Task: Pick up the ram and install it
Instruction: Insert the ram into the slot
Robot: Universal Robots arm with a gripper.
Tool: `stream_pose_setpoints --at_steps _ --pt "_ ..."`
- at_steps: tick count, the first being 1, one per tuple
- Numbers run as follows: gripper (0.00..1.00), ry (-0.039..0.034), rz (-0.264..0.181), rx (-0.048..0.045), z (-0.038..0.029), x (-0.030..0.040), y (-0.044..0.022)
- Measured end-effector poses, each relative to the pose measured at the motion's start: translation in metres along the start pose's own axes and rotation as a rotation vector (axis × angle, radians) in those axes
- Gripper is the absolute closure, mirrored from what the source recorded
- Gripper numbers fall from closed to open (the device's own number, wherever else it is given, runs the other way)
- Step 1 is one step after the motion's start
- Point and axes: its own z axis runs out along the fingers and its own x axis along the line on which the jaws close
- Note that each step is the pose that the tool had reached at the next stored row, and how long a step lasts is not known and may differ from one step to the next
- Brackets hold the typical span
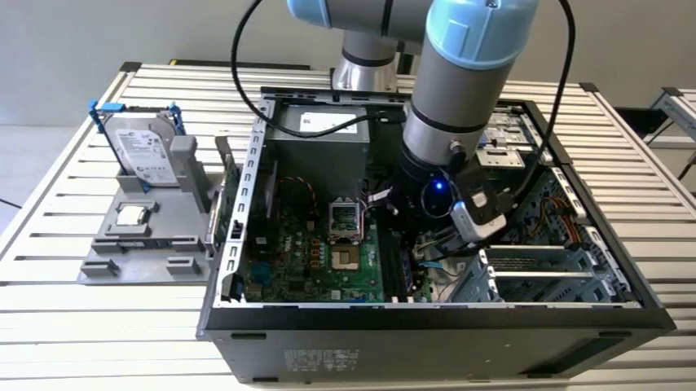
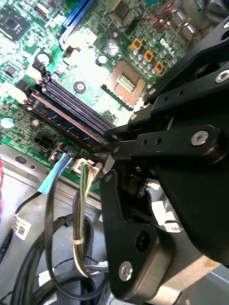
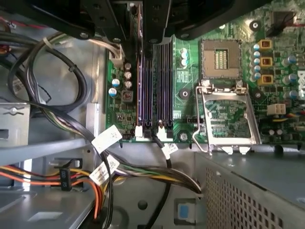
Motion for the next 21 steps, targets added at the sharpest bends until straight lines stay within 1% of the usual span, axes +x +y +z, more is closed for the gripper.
stream_pose_setpoints --at_steps 3,6,10,12,15,16,21 --pt "0.0 0.0001 0.0 0.0 -0.0048 0.0 -0.0001" --pt "0.0 0.0 0.0 0.0 -0.0078 -0.0001 -0.0002" --pt "0.0 0.0 0.0 0.0 -0.0178 -0.0002 -0.0005" --pt "0.0 -0.0001 0.0 -0.0007 -0.0197 -0.0002 -0.0005" --pt "0.0 0.0 0.0 -0.0013 -0.0197 -0.0002 -0.0005" --pt "1.0 0.0 0.0 -0.0012 -0.0197 -0.0002 -0.0006" --pt "1.0 0.0 0.0 -0.001 -0.0198 -0.0002 -0.0007"
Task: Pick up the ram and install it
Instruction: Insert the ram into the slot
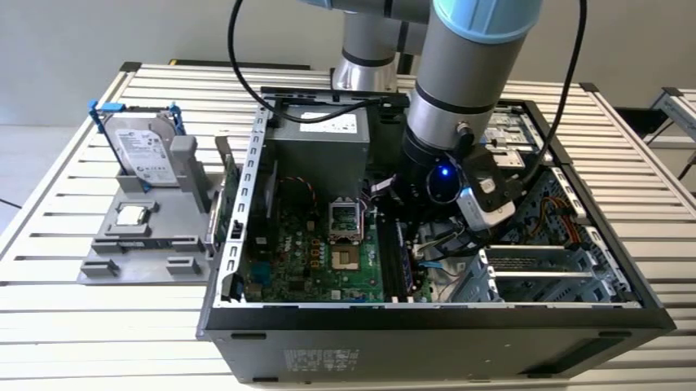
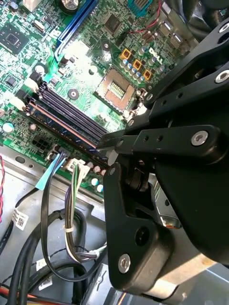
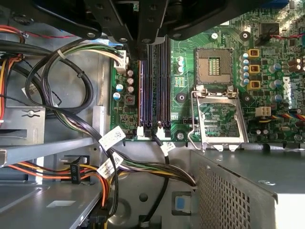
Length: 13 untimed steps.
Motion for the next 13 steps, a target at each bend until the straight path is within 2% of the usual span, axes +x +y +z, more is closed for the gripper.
stream_pose_setpoints --at_steps 13 --pt "1.0 0.0 -0.002 -0.0002 -0.0001 0.0 -0.0004"
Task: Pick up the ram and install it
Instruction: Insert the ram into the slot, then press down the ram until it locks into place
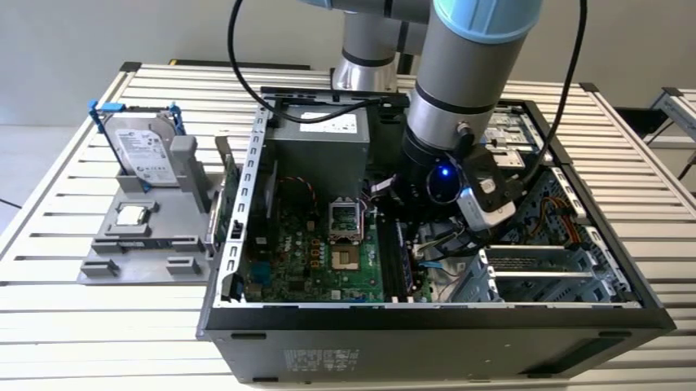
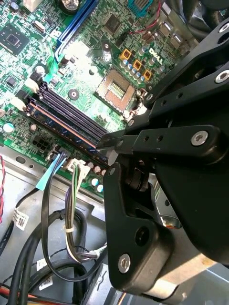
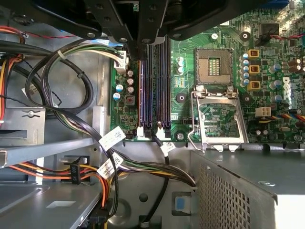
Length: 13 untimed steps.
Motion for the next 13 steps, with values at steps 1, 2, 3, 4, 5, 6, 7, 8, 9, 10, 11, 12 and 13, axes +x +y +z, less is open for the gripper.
stream_pose_setpoints --at_steps 1,2,3,4,5,6,7,8,9,10,11,12,13 --pt "1.0 -0.0001 -0.005 -0.0001 0.0 0.0 0.0" --pt "1.0 -0.0004 -0.013 -0.0001 0.0 0.0 0.0" --pt "1.0 -0.0007 -0.025 -0.0002 0.0 0.0 0.0" --pt "1.0 -0.001 -0.037 -0.0003 0.0 -0.0001 0.0" --pt "1.0 -0.0013 -0.05 -0.0004 0.0 -0.0001 0.0" --pt "1.0 -0.0017 -0.064 -0.0006 0.0 0.0 0.0" --pt "1.0 -0.002 -0.078 -0.0007 0.0 0.0 0.0" --pt "1.0 -0.0024 -0.093 -0.0008 0.0 0.0 0.0" --pt "1.0 -0.0028 -0.108 -0.001 0.0 0.0 0.0" --pt "1.0 -0.0032 -0.124 -0.0011 0.0 0.0 0.0" --pt "1.0 -0.0035 -0.14 -0.0013 0.0 0.0 0.0" --pt "1.0 -0.0038 -0.156 -0.0015 0.0001 0.0 0.0" --pt "1.0 -0.0039 -0.173 -0.0015 0.0 0.0 0.0"
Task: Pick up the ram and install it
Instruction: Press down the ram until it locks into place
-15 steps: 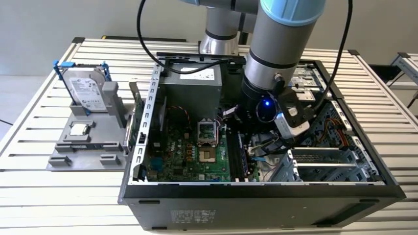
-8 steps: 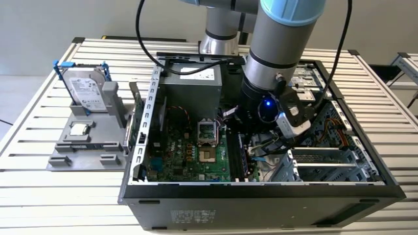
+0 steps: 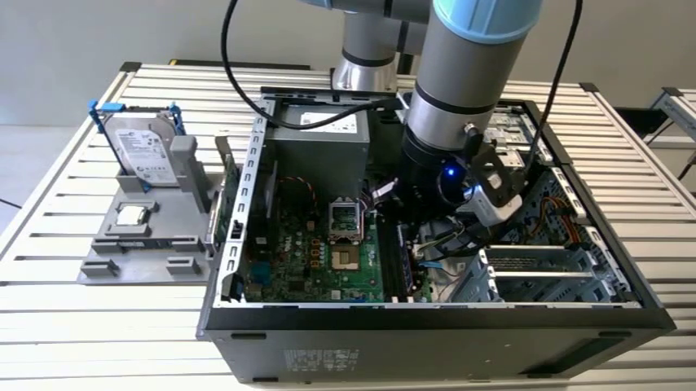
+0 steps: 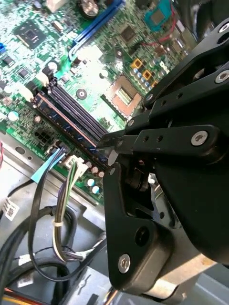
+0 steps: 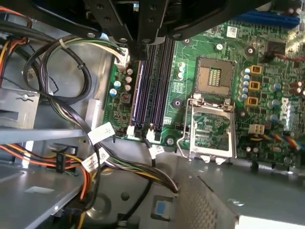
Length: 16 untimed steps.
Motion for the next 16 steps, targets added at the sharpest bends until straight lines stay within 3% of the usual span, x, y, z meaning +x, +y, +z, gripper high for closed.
stream_pose_setpoints --at_steps 16 --pt "1.0 -0.005 -0.266 -0.0024 0.0 0.0 0.0001"
